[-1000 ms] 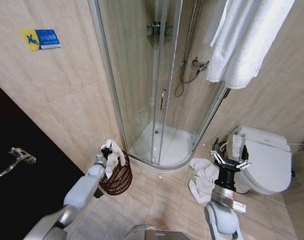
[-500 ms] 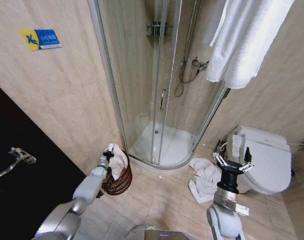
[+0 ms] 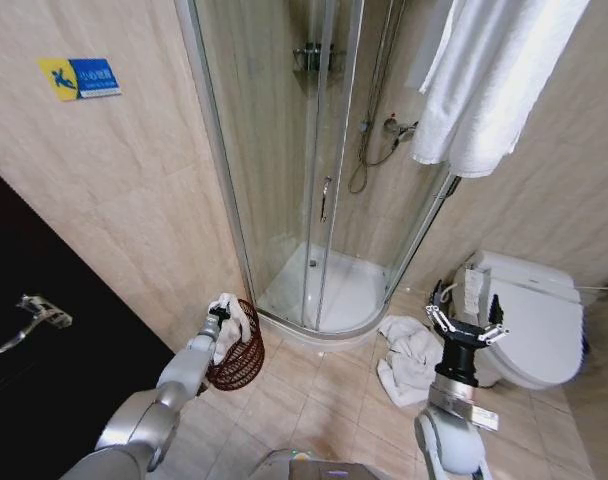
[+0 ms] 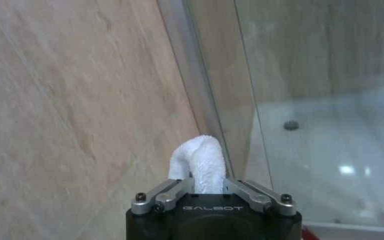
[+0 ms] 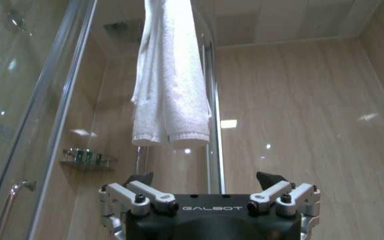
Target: Discard the used towel into the hamper.
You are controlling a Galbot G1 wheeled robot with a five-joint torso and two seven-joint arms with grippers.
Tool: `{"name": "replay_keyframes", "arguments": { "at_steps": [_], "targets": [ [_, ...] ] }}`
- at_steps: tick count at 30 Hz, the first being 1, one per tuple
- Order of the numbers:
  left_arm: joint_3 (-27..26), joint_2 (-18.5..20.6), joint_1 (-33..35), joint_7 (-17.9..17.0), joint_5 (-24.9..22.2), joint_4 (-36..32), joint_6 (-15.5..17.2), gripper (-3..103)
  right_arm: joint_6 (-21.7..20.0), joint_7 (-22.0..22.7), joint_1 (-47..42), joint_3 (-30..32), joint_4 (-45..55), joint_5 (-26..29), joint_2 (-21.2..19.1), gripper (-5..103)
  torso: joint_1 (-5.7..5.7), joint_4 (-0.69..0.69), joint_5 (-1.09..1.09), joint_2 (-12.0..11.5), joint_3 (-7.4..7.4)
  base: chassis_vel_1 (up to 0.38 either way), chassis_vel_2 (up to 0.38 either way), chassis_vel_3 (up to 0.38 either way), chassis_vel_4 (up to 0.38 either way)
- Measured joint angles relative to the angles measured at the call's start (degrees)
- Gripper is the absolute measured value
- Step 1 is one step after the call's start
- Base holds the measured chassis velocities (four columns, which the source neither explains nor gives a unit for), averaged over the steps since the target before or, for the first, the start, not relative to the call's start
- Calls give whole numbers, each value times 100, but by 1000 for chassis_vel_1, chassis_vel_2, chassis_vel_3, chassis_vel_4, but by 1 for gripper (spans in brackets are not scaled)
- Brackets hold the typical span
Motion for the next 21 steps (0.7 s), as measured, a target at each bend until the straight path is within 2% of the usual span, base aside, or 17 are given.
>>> {"name": "replay_keyframes", "arguments": {
  "at_steps": [11, 16, 19, 21],
  "targets": [
    [-84, 19, 119, 149, 367, 70, 424, 4, 17, 1, -56, 11, 13, 4, -20, 100, 0, 0, 1, 0, 0, 0, 0, 0, 0],
    [-150, -46, 152, 202, 377, 143, 724, 4, 24, 1, -106, 34, 27, -1, -29, 100, 0, 0, 1, 0, 0, 0, 0, 0, 0],
    [-184, -112, 151, 298, 264, 209, 1069, 4, 25, 1, -117, 39, 35, -22, -25, 100, 0, 0, 1, 0, 0, 0, 0, 0, 0],
    [-196, -135, 151, 343, 208, 222, 1191, 4, 25, 1, -122, 39, 37, -38, -19, 100, 0, 0, 0, 0, 0, 0, 0, 0, 0]
  ]
}}
